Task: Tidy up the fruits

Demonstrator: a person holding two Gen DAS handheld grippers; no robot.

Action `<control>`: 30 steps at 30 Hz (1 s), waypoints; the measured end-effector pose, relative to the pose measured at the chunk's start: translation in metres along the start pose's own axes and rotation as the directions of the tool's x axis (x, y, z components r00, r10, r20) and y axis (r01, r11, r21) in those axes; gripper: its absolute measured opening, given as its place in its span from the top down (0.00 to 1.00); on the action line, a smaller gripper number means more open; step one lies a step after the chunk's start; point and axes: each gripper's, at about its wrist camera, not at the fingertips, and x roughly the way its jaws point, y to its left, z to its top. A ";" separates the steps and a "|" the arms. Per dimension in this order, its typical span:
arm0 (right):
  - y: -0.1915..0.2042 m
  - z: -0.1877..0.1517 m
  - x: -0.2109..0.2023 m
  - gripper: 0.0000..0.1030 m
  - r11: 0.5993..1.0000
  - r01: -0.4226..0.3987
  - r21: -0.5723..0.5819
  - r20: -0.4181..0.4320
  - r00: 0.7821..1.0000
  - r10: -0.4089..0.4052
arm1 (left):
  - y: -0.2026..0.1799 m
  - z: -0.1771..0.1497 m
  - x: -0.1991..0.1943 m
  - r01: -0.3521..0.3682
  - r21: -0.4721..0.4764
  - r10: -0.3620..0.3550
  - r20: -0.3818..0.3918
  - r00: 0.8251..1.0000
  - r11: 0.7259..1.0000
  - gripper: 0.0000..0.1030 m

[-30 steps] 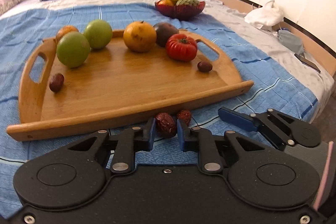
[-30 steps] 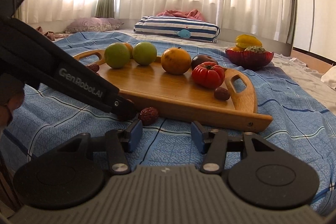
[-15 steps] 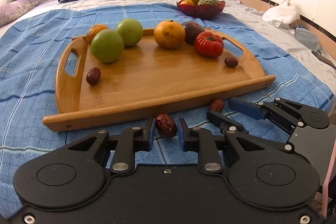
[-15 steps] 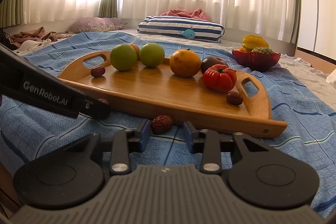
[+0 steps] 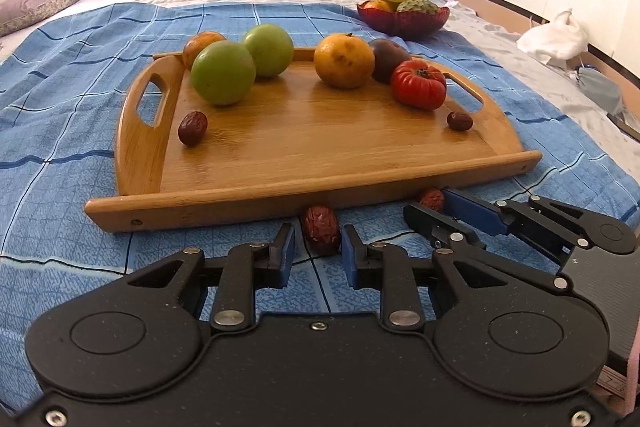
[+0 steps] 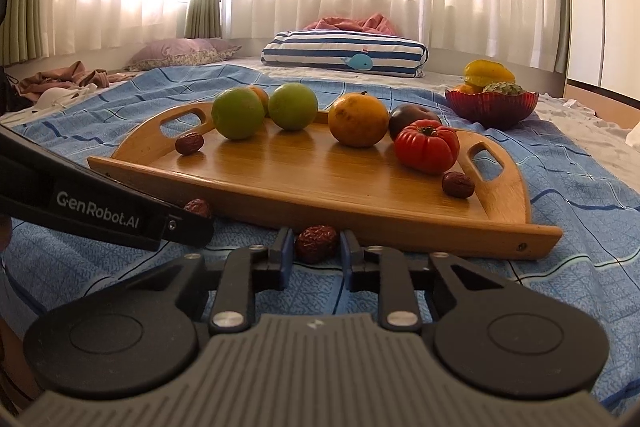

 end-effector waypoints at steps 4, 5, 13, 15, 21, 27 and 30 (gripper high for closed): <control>0.000 -0.001 -0.002 0.72 1.000 0.007 0.002 0.005 1.000 -0.007 | -0.003 -0.002 0.000 -0.015 0.013 0.015 0.008 1.000 1.000 0.74; 0.000 -0.002 -0.003 0.72 1.000 0.010 0.003 0.007 1.000 -0.010 | -0.003 -0.002 0.000 -0.018 0.015 0.018 0.008 1.000 1.000 0.74; -0.001 -0.003 -0.004 0.72 1.000 0.015 0.003 0.007 1.000 -0.015 | 0.005 -0.004 -0.010 -0.067 0.006 0.067 0.014 0.998 0.998 0.67; -0.001 -0.003 -0.004 0.72 1.000 0.015 0.005 0.006 1.000 -0.015 | 0.007 -0.006 -0.013 -0.087 0.003 0.087 0.016 0.996 0.996 0.66; -0.001 -0.003 -0.004 0.72 1.000 0.014 0.002 0.005 1.000 -0.014 | 0.017 -0.007 -0.014 -0.164 -0.005 0.164 0.019 0.986 0.986 0.66; -0.001 -0.003 -0.005 0.70 1.000 0.017 0.003 0.005 1.000 -0.017 | 0.027 -0.006 -0.017 -0.170 -0.049 0.172 0.018 0.985 0.984 0.66; -0.001 -0.003 -0.006 0.71 1.000 0.019 0.007 0.006 1.000 -0.019 | 0.024 -0.008 -0.023 -0.116 -0.061 0.118 0.028 0.993 0.991 0.62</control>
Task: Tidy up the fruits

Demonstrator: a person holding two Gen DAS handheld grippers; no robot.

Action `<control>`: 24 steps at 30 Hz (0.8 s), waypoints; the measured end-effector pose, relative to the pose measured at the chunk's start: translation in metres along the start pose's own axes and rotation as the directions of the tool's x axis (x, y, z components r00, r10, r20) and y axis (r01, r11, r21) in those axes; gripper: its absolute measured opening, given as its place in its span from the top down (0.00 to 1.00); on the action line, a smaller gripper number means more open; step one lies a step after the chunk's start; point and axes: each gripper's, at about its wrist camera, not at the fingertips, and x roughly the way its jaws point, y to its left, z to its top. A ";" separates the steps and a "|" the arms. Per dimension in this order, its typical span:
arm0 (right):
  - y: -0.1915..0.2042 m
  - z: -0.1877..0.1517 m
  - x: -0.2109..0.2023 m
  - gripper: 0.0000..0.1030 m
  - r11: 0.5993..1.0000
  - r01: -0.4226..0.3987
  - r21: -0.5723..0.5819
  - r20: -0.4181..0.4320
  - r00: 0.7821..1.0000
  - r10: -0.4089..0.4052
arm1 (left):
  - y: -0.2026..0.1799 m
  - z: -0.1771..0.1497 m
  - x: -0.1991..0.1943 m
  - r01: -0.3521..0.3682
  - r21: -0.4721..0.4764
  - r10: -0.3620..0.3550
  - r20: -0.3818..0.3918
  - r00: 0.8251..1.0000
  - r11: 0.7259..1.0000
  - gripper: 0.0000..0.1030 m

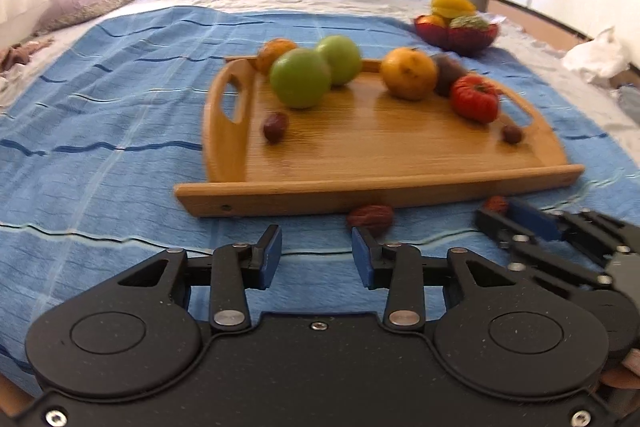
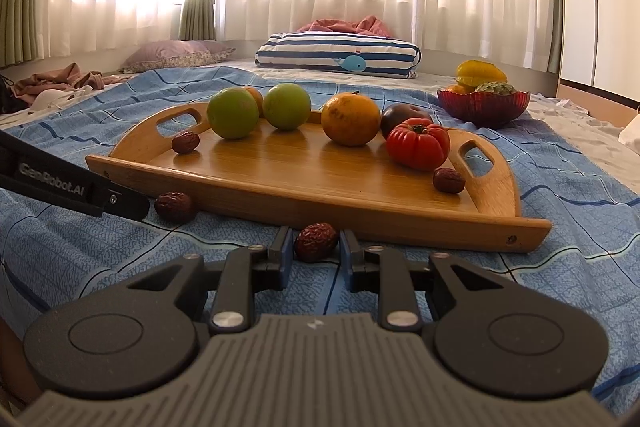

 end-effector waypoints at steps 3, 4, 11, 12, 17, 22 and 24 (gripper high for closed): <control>-0.001 0.000 -0.003 0.72 1.000 0.002 0.005 0.004 1.000 -0.002 | -0.008 -0.004 -0.002 0.026 -0.005 -0.025 0.020 0.999 1.000 0.57; -0.001 -0.001 -0.004 0.73 1.000 0.002 0.007 0.006 1.000 -0.002 | -0.012 -0.004 -0.001 0.023 -0.009 -0.023 0.028 0.999 1.000 0.55; -0.001 0.000 -0.005 0.74 1.000 -0.004 0.000 0.007 1.000 0.004 | -0.023 -0.003 0.012 0.012 -0.053 -0.009 0.057 0.998 0.999 0.54; -0.001 0.000 -0.005 0.74 1.000 -0.005 -0.001 0.006 1.000 0.005 | -0.024 -0.003 0.015 0.011 -0.052 -0.008 0.056 0.998 0.999 0.56; 0.000 0.001 -0.002 0.74 1.000 -0.006 -0.003 0.001 1.000 0.006 | -0.028 -0.003 0.021 -0.012 -0.022 0.013 0.061 0.998 1.000 0.63; 0.002 0.003 0.004 0.74 1.000 -0.003 -0.004 -0.007 1.000 0.003 | -0.032 -0.004 0.025 -0.023 0.006 0.023 0.066 0.998 1.000 0.72; 0.004 0.004 0.006 0.74 1.000 -0.003 -0.001 -0.011 1.000 0.003 | -0.033 -0.004 0.025 -0.026 0.017 0.025 0.069 0.997 1.000 0.73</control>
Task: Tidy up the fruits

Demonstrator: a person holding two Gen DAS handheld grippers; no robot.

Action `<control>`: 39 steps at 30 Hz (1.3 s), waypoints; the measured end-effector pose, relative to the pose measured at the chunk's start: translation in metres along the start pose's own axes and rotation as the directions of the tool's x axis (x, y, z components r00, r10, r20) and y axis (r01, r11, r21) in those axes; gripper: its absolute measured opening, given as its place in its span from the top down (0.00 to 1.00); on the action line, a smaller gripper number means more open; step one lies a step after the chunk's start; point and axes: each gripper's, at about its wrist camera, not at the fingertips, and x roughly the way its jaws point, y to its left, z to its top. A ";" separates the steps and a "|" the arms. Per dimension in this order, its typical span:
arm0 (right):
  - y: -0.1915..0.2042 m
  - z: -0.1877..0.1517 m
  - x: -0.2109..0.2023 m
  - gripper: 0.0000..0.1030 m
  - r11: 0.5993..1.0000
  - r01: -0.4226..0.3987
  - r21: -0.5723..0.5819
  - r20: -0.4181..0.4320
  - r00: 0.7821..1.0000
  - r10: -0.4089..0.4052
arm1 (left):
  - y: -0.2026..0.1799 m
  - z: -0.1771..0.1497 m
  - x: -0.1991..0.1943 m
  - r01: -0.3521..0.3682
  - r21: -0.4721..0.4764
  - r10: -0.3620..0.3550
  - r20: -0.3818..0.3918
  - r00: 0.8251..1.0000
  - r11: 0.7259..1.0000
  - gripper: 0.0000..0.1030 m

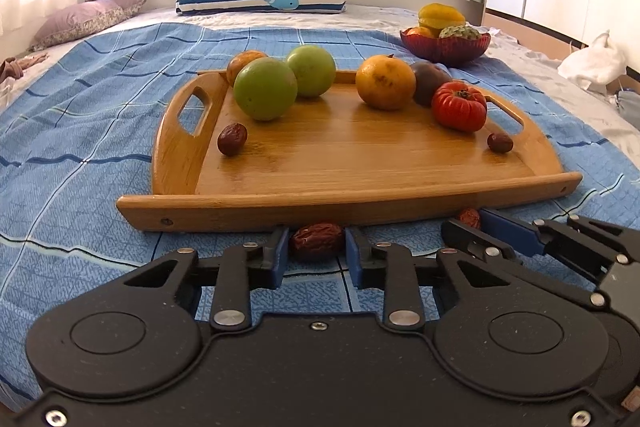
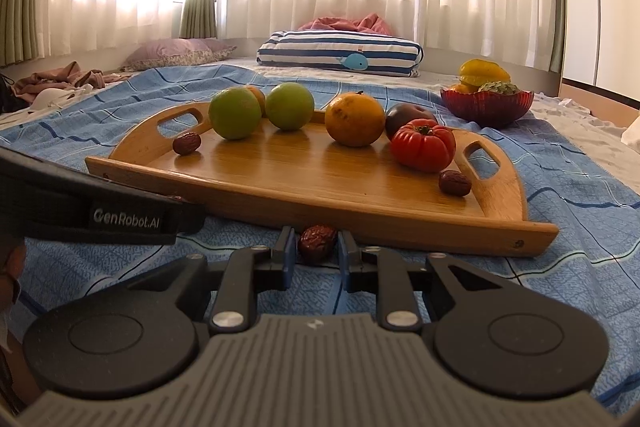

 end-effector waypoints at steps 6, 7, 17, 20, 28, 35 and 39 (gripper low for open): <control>0.003 0.001 0.002 0.78 1.000 -0.003 0.000 -0.002 1.000 0.003 | -0.002 0.001 -0.005 0.000 0.025 -0.001 0.017 1.000 1.000 0.73; 0.003 0.001 0.002 0.78 1.000 -0.003 -0.003 0.001 1.000 0.003 | -0.003 0.002 -0.006 0.000 0.028 -0.001 0.022 1.000 1.000 0.73; 0.009 0.009 -0.012 0.78 1.000 -0.004 -0.028 0.049 0.999 0.006 | -0.003 0.013 -0.028 0.006 0.038 -0.009 0.092 0.996 0.999 0.73; 0.009 0.014 -0.013 0.78 1.000 0.003 -0.016 0.060 0.998 -0.003 | -0.002 0.018 -0.031 0.007 0.042 -0.012 0.110 0.994 0.999 0.73; 0.000 0.030 -0.005 0.78 0.999 0.026 0.027 0.074 0.997 -0.028 | 0.000 0.038 -0.017 0.004 0.051 -0.010 0.118 0.993 0.999 0.73; -0.013 0.045 0.012 0.78 0.994 0.055 0.090 0.059 0.996 -0.060 | 0.001 0.054 0.002 0.004 0.048 -0.009 0.106 0.994 0.999 0.73; -0.018 0.053 0.025 0.78 0.993 0.069 0.096 0.049 0.996 -0.074 | 0.001 0.061 0.015 0.000 0.048 -0.005 0.094 0.996 0.999 0.73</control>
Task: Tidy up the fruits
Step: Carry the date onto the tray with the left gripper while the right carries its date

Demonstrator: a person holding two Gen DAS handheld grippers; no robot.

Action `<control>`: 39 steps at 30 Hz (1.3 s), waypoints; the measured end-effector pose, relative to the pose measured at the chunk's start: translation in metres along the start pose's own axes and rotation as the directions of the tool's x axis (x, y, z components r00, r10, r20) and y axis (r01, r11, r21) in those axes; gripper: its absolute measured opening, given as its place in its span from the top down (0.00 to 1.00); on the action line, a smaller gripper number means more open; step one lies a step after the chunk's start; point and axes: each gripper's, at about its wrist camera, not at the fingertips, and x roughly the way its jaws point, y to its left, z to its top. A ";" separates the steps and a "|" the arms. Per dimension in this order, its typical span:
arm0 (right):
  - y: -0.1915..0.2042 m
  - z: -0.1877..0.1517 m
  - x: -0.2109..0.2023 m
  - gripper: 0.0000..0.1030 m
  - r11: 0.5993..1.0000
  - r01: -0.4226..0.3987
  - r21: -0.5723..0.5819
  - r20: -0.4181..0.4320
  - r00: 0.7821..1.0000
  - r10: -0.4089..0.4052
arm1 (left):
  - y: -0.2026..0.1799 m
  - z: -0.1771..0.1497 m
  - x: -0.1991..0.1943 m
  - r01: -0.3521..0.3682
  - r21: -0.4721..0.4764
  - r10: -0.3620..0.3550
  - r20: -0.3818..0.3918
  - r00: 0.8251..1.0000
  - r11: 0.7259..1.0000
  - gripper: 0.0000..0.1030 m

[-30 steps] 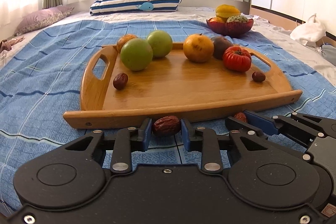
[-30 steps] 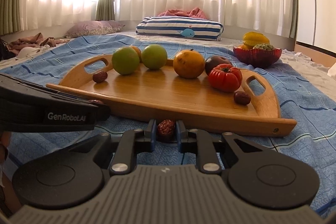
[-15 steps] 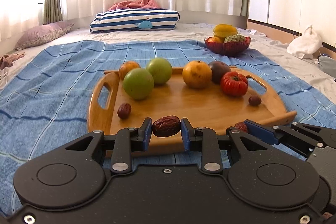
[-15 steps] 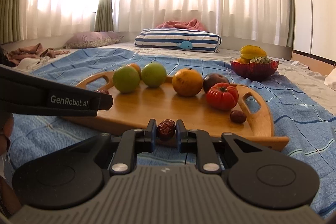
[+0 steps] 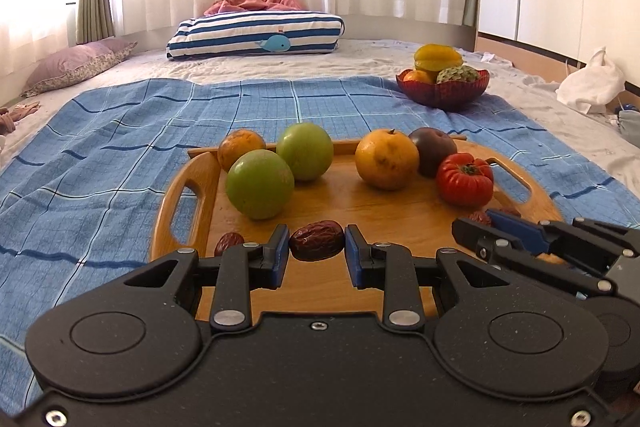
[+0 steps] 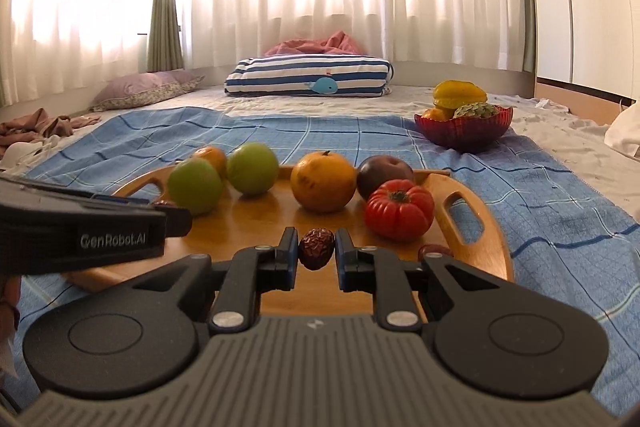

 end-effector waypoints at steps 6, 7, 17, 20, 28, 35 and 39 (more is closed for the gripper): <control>-0.003 0.010 0.023 0.78 1.000 0.004 0.011 -0.031 1.000 -0.003 | 0.001 0.004 0.026 -0.010 0.001 0.010 -0.031 0.999 1.000 0.73; -0.003 0.011 0.026 0.78 1.000 0.009 0.012 -0.037 0.999 -0.008 | 0.001 0.004 0.030 -0.011 0.002 0.011 -0.036 0.999 1.000 0.73; -0.009 0.011 0.050 0.78 0.999 0.008 0.051 -0.112 0.994 -0.002 | 0.007 0.006 0.057 -0.016 -0.016 0.015 -0.087 0.996 1.000 0.73; -0.008 0.010 0.054 0.78 0.999 0.014 0.051 -0.129 0.992 -0.007 | 0.007 0.004 0.061 -0.013 -0.012 0.012 -0.099 0.995 1.000 0.73; -0.009 0.008 0.059 0.77 0.998 0.019 0.055 -0.159 0.987 -0.010 | 0.004 0.003 0.068 -0.014 -0.005 0.013 -0.125 0.992 1.000 0.73; -0.010 0.007 0.062 0.77 0.998 0.023 0.058 -0.173 0.985 -0.013 | 0.003 0.003 0.070 -0.014 -0.005 0.013 -0.125 0.992 1.000 0.72; -0.009 0.006 0.062 0.77 0.998 0.023 0.058 -0.174 0.985 -0.012 | 0.004 0.003 0.070 -0.013 -0.006 0.013 -0.126 0.992 1.000 0.72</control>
